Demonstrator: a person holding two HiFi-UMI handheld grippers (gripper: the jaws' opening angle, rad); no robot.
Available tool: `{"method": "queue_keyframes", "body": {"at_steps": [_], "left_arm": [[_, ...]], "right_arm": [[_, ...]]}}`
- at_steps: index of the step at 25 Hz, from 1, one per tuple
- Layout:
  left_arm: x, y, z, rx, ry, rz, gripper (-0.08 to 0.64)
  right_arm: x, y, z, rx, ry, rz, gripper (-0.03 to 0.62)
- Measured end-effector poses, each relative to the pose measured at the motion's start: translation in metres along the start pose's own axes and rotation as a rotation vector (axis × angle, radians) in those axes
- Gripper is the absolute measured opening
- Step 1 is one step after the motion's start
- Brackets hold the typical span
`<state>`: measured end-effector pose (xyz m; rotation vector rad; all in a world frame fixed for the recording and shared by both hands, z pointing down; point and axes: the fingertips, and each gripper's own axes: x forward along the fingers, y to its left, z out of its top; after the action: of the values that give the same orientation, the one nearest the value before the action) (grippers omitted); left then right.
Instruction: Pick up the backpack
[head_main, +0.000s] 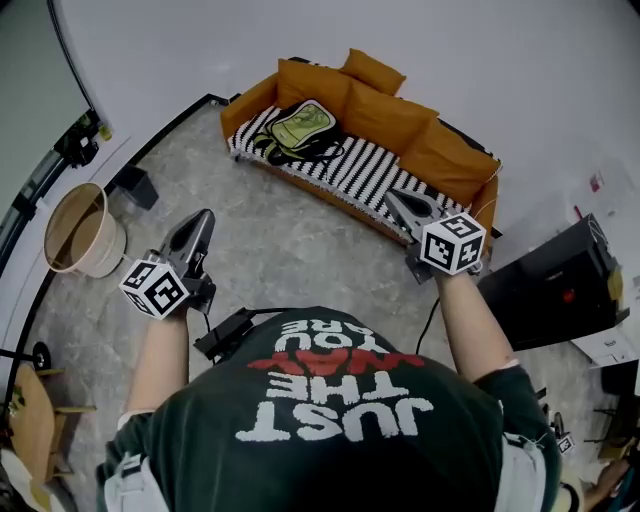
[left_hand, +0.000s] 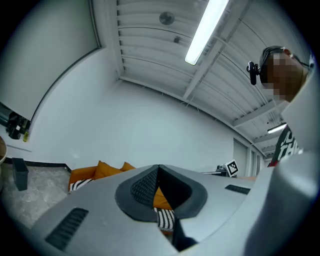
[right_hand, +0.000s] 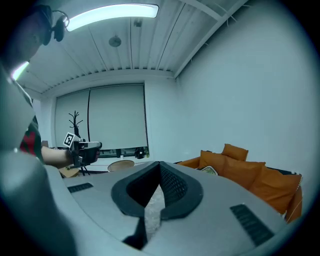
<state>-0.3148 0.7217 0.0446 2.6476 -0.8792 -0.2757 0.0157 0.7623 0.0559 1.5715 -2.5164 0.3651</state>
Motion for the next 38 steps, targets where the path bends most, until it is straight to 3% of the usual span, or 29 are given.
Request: {"method": "queue_keyframes", "body": {"at_steps": [7,15,21,25,30,38], "left_arm": [[0.025,-0.001,-0.008,-0.002,0.025,-0.008,0.011],[0.063,0.04,-0.015,-0.024,0.028,-0.024,0.011],[0.119,0.115,-0.015,-0.06,0.034,-0.06,0.011],[0.19,0.175,-0.002,-0.093,0.042,-0.101,0.011],[0.268,0.252,0.02,-0.08,0.083,-0.153,0.011],[0.356,0.332,0.033,-0.102,0.122,-0.149,0.011]], "right_arm": [[0.009,-0.016,0.006,0.011,-0.008,0.016,0.031],[0.042,-0.039,0.004,0.022,0.017,0.011,0.031],[0.112,-0.076,0.01,0.037,0.037,-0.029,0.031],[0.169,-0.117,0.037,0.023,0.051,-0.064,0.031],[0.254,-0.162,0.074,0.047,0.022,-0.069,0.031],[0.344,-0.232,0.084,0.093,0.041,-0.067,0.032]]}}
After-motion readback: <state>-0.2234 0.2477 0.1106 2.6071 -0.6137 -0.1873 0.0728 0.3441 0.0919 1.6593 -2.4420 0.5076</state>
